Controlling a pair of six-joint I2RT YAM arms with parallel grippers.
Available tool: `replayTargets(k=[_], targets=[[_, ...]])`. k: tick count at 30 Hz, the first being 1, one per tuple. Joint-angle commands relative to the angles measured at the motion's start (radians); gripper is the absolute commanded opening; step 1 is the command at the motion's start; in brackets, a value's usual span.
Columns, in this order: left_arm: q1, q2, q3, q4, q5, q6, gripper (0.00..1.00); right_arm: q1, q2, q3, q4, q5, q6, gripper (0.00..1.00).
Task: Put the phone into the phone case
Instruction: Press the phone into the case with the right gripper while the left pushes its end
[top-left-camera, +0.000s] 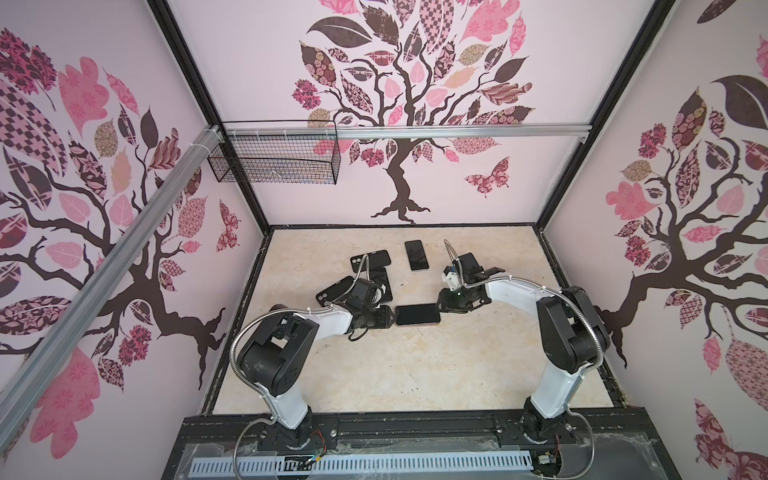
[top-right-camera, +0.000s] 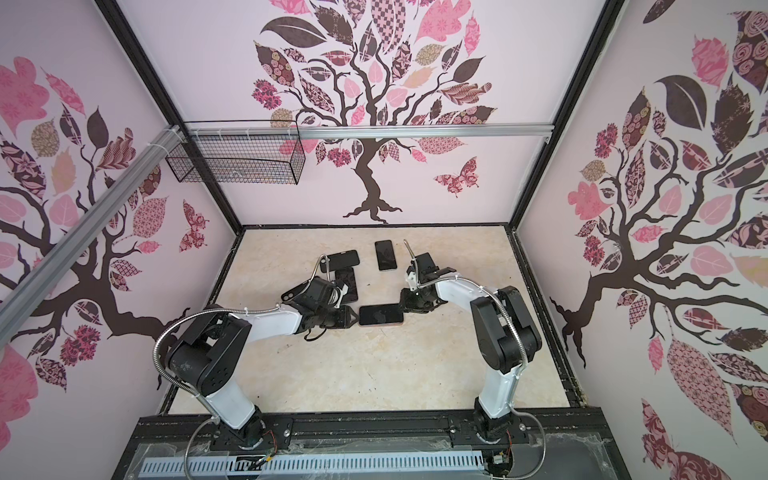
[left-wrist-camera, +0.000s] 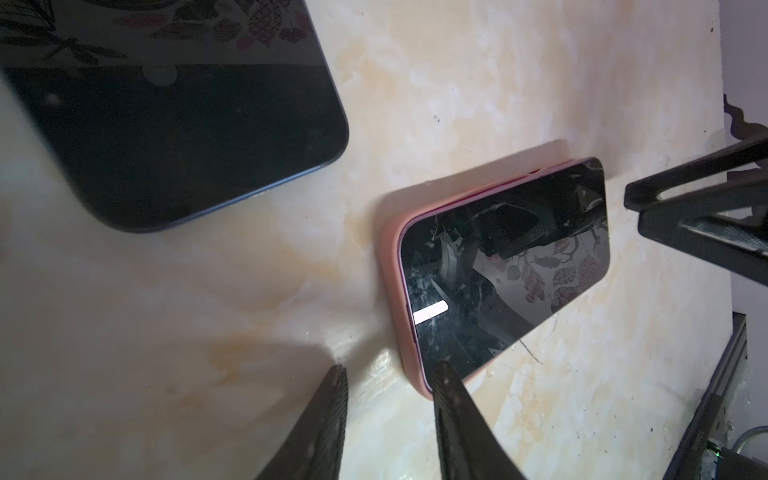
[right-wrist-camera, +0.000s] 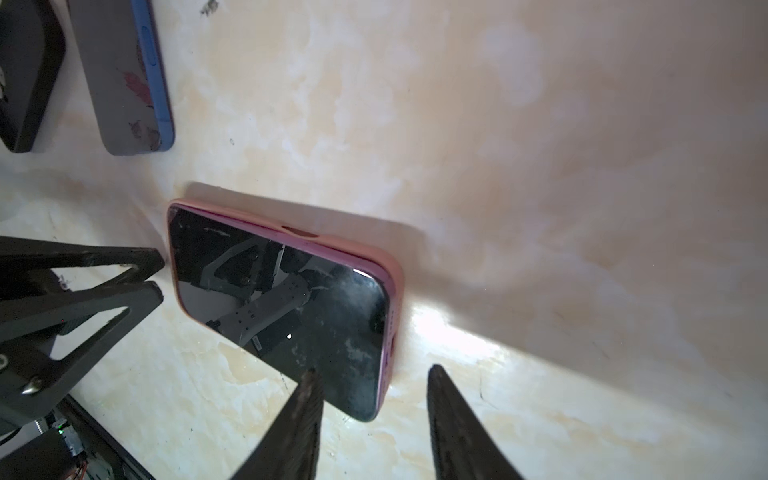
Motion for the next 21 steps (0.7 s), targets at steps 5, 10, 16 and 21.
replayTargets(k=[5,10,16,21], targets=[[-0.004,0.015,0.068,-0.024,0.035,0.016,0.36,0.004,-0.052,-0.040,-0.014,0.008,-0.021,0.31],[-0.004,0.041,0.084,-0.028,0.046,0.012,0.34,0.006,-0.043,-0.070,0.005,-0.009,-0.018,0.26],[-0.004,0.061,0.088,-0.026,0.043,0.007,0.33,0.009,-0.047,-0.088,0.021,-0.023,-0.011,0.23],[-0.004,0.070,0.090,-0.027,0.051,0.006,0.31,0.010,-0.059,-0.086,0.023,-0.017,-0.008,0.23]])
